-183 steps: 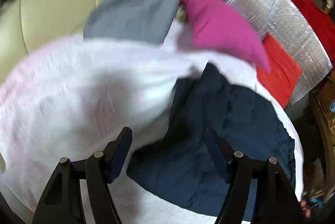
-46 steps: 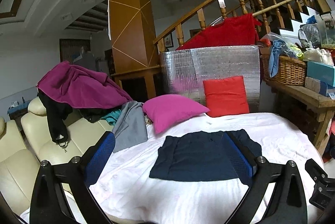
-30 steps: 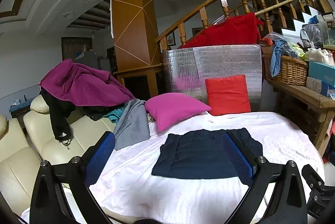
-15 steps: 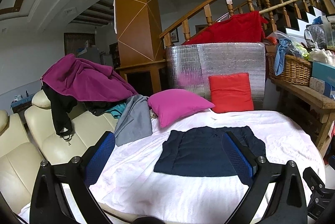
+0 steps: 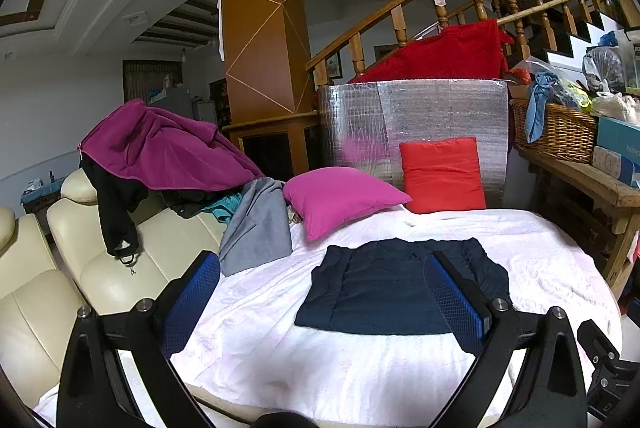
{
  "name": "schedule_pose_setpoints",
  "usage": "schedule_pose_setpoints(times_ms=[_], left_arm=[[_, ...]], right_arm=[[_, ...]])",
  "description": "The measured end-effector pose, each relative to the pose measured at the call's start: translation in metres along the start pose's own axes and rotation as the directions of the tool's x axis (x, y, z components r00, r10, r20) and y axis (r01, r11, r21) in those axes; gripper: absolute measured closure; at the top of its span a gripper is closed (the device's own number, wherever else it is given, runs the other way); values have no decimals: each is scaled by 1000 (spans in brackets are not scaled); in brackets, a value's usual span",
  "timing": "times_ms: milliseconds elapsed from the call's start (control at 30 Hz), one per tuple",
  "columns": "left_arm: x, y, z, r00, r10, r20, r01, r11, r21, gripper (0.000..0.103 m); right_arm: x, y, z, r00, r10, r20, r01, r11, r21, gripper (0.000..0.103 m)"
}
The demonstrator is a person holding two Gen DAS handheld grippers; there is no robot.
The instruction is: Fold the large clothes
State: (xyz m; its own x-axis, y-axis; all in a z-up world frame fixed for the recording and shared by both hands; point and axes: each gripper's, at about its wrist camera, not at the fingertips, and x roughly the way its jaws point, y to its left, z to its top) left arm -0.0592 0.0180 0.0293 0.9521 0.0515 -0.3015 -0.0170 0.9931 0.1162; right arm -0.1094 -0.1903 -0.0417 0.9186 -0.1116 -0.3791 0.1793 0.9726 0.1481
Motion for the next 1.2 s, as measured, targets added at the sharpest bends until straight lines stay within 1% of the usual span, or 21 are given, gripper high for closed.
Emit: schedule_pose_setpoints(times_ms=[1200], left_arm=[[11,9,-6,999,-8,-34,8,1000,1,2]], right_arm=[[5,7,-3,1000,4,-14,-4,1000,-21,0]])
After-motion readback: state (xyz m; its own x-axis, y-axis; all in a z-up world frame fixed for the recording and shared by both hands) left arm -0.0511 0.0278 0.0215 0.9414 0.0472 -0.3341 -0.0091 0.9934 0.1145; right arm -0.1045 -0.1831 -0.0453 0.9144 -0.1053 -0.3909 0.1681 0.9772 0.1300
